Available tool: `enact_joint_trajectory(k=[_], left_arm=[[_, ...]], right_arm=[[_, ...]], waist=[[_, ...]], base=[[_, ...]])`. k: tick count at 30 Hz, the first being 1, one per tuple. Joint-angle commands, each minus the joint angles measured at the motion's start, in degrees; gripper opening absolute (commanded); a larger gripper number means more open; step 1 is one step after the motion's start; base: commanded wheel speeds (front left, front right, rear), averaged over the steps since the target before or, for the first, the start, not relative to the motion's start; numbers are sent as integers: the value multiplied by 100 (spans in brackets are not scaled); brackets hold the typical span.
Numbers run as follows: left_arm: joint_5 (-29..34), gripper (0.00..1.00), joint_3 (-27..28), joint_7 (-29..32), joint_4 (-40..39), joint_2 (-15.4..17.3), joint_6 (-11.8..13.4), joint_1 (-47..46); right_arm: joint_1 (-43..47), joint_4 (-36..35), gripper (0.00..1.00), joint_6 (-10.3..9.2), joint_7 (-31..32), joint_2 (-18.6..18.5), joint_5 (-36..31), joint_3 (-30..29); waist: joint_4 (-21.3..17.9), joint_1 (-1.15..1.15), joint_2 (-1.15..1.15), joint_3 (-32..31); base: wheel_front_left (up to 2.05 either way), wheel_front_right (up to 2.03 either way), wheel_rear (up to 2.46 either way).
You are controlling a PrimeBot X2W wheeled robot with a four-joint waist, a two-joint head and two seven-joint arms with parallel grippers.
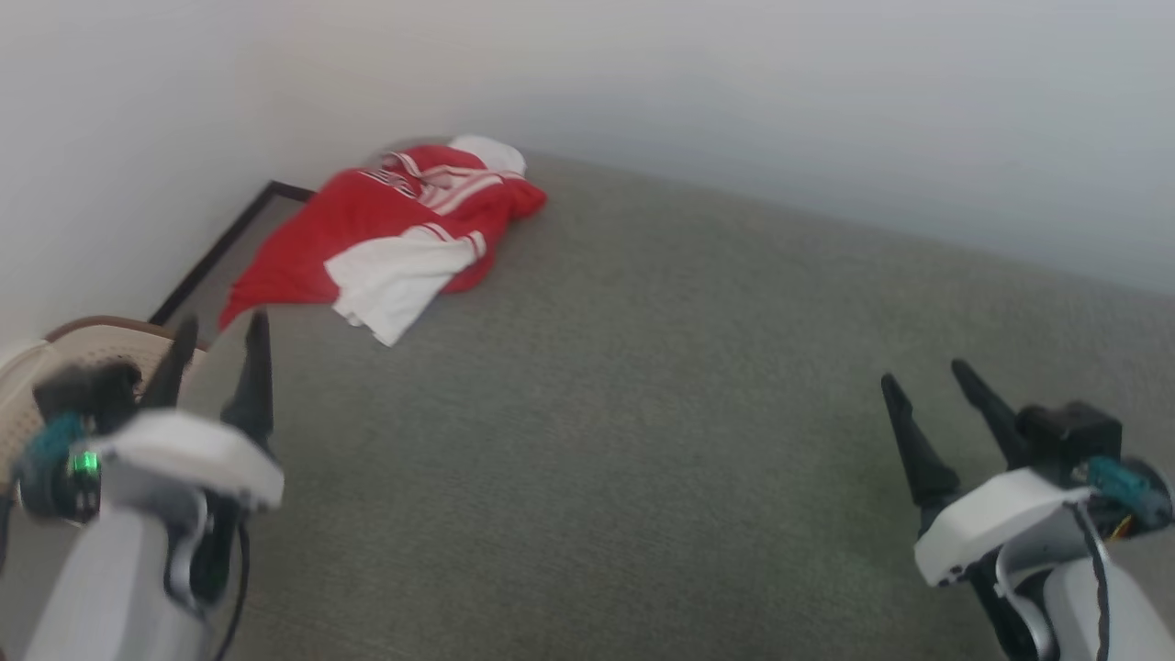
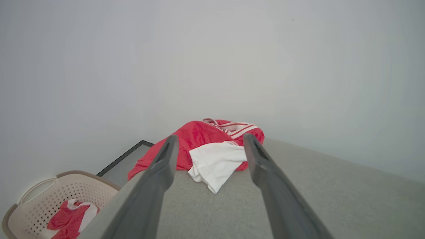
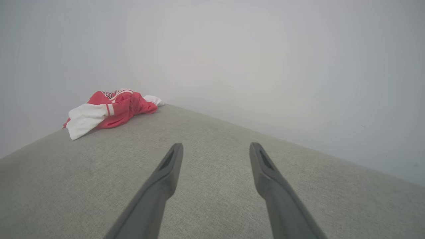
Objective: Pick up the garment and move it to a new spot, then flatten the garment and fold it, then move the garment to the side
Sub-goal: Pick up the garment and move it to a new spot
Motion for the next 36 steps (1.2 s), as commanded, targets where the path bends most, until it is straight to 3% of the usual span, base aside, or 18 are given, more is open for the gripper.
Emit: enact_joint_trajectory(k=[1,18,27,36], left_arm=[[-14,100,-23,5,92,11,-42,-242],[-151,100,-116,127,2710,418,-222,-3126],[-145,100,-223,768,4034,469,-7,-4319],[-39,100,-494,1691,4817,389,205,-5090]], right_arm=[[-86,-61,100,-3,39,-53,-21,1],[-934,-1110,100,-3,459,-619,23,33],[-1169,-1554,100,-4,629,-850,-4,-12],[-1254,-2074,100,-4,871,-1043,-58,-128]], waist=[[-180,0,0,214],[-1187,0,0,2162],[-1334,0,0,2916],[-1328,0,0,3395]], base=[[0,0,0],[0,0,0],[0,0,0],[0,0,0]])
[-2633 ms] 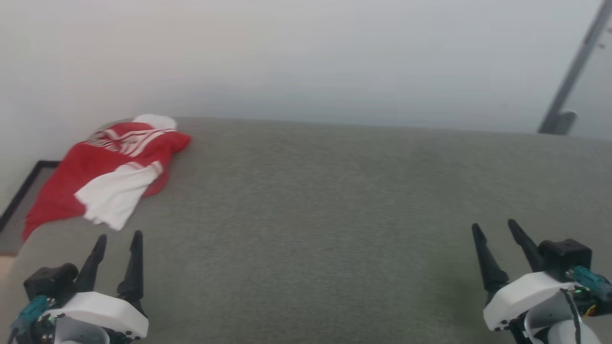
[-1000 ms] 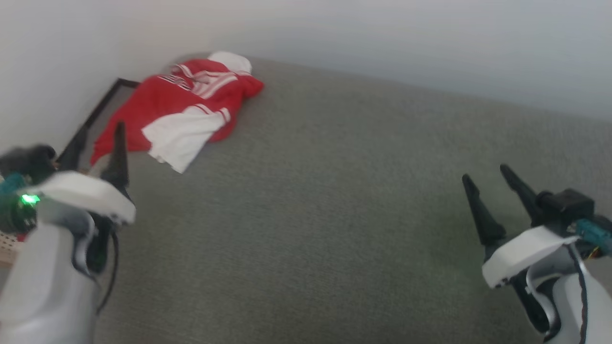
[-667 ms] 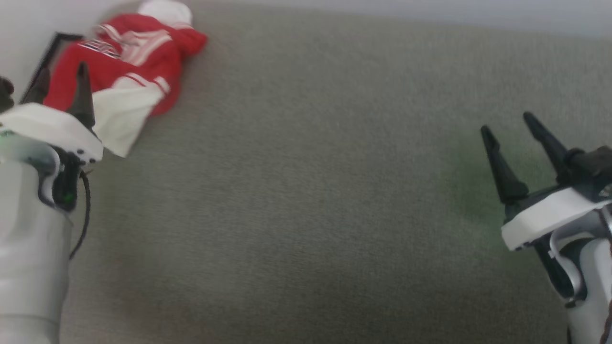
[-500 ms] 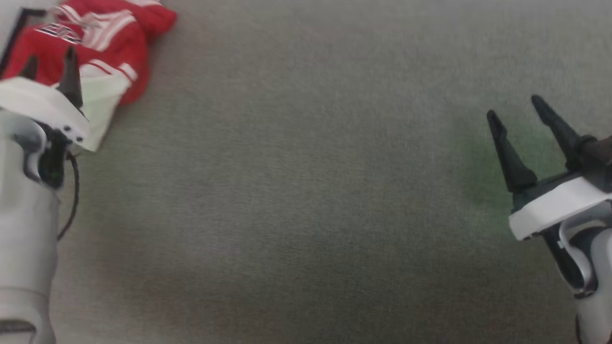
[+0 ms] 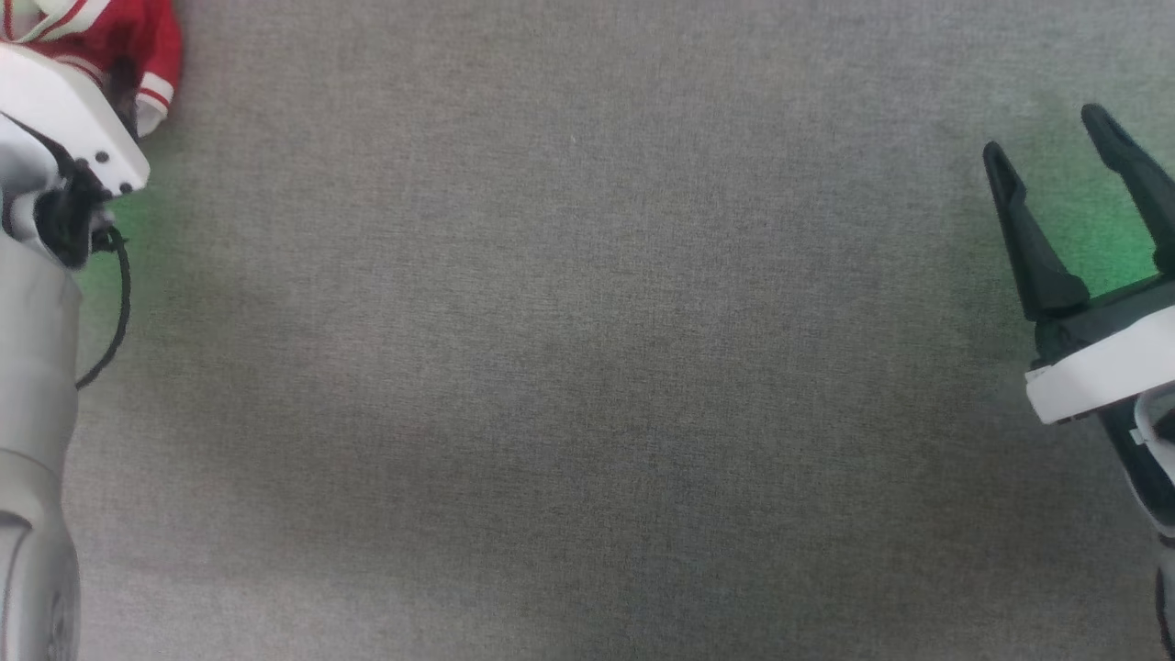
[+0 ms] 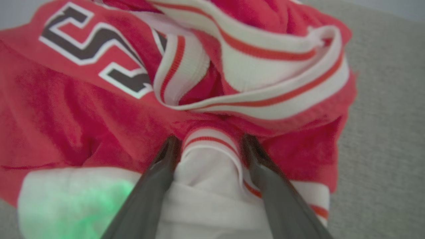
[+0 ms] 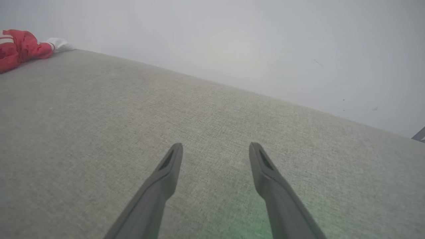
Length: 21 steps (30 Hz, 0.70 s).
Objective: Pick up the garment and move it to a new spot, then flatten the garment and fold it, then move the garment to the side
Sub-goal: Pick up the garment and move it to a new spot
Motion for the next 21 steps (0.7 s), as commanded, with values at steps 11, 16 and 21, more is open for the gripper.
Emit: enact_joint_trajectory(k=[11,16,21], left_arm=[[-58,100,-135,865,296,-204,190,-197],[-32,0,-160,536,239,-97,148,-380],[32,0,-201,-72,79,126,77,-538]], right_arm=[[-122,-392,100,-4,235,-17,-82,-66],[-139,-370,100,-4,199,6,-152,-85],[-69,-245,100,-4,113,92,-164,-107]], waist=[[6,0,0,227],[41,0,0,135],[88,0,0,-123]], base=[[0,0,0],[0,0,0],[0,0,0]])
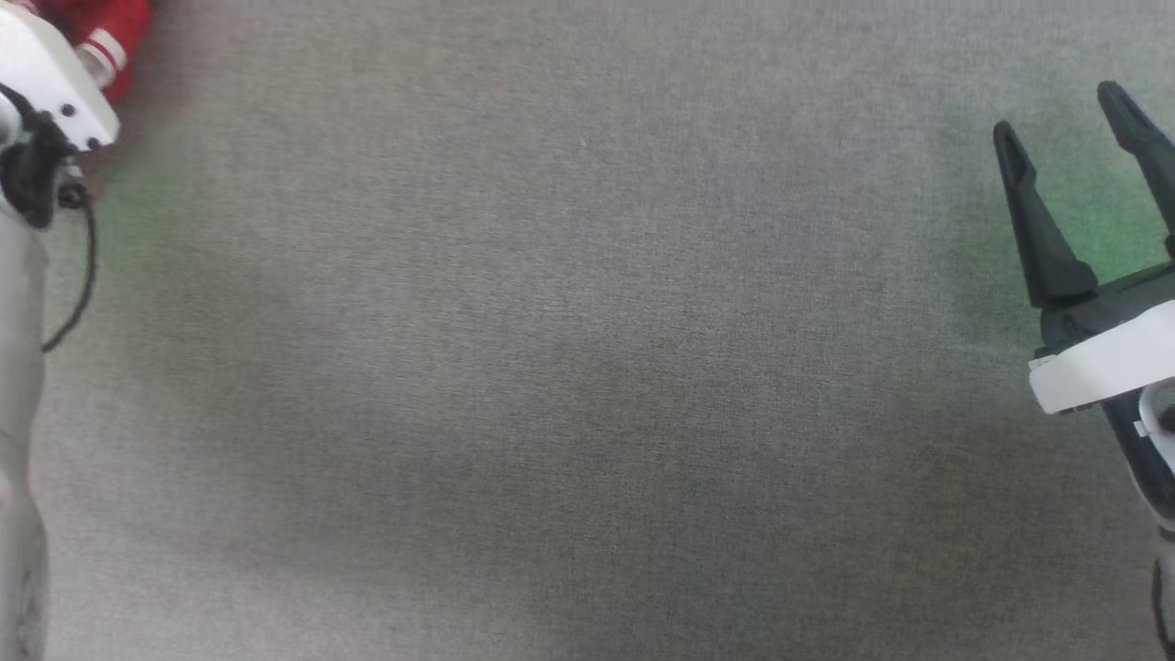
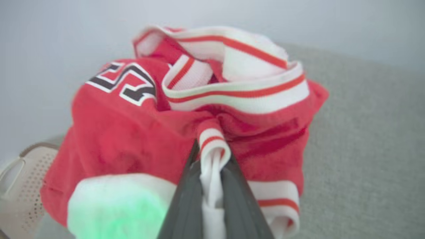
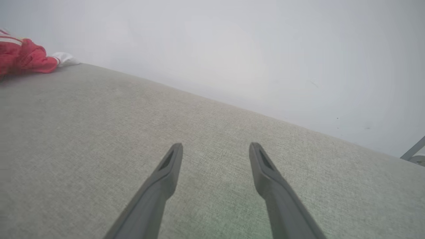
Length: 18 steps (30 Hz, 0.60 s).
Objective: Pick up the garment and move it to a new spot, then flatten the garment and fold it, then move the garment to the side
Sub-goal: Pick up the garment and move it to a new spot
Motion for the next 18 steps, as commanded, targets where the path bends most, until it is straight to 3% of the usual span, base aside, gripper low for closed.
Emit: enact_joint_trajectory(k=[1,10,18], left_arm=[[54,0,-31,-87,-39,63,-27,-110],[325,0,-350,-695,-276,344,-290,-174],[615,0,-749,-722,-706,571,-462,-435]], right_arm=[[27,29,100,-4,-61,34,-7,-15],[201,399,100,-4,-303,327,15,-44],[423,691,100,-4,-502,579,30,-158]], waist=[[35,0,0,-141],[133,0,0,-993],[194,0,0,-1760]], base=[[0,0,0],[0,0,0],[0,0,0]])
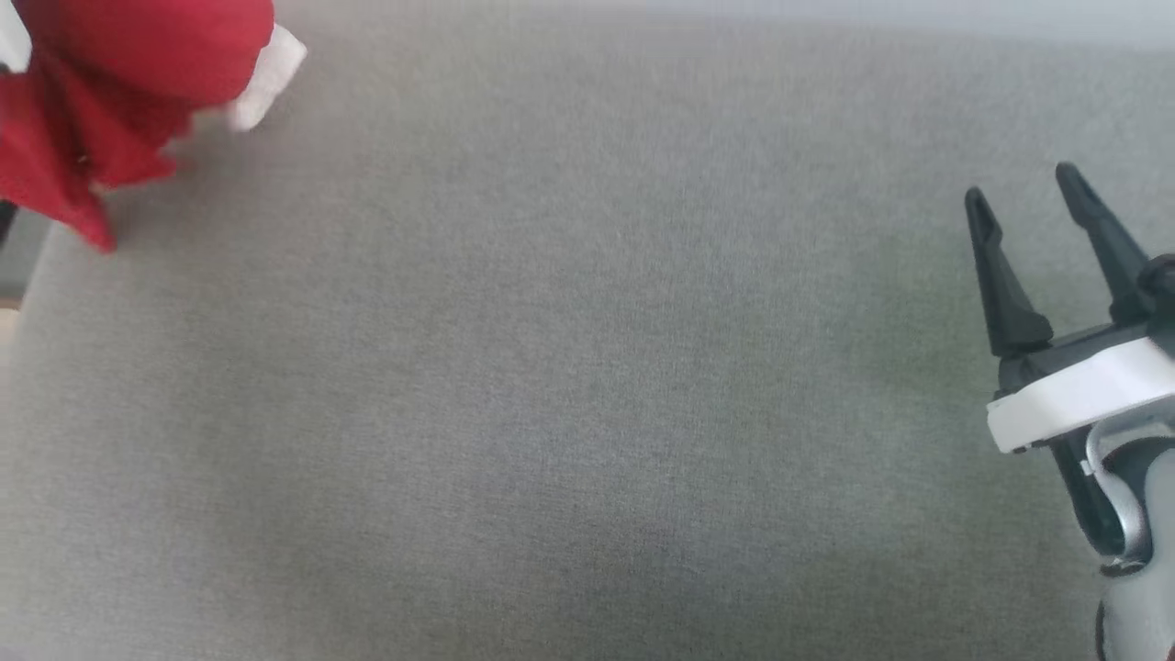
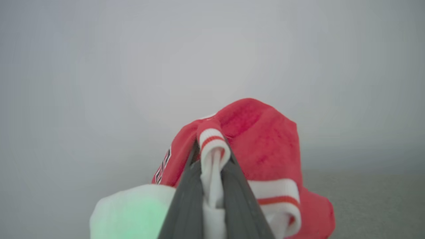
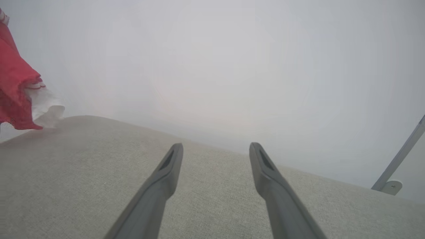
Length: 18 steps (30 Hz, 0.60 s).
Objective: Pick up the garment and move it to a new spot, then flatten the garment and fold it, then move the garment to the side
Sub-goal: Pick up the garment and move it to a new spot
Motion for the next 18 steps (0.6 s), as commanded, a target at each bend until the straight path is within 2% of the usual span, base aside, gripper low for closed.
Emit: enact_joint_trajectory(k=[1,11,18], left_arm=[[100,0,-84,32,-153,73,-39,-132],[61,0,-449,523,-1274,240,-122,-77],[-48,0,-552,1183,-2637,416,-52,407]], right_arm=[[96,43,100,-4,-66,82,26,-36],[307,168,100,-4,-193,301,-16,-218],[417,184,100,-4,-254,408,-90,-411]], waist=[[37,0,0,-377],[-75,0,0,-888],[-394,0,0,-1075]], base=[[0,0,0],[0,0,0],[0,0,0]])
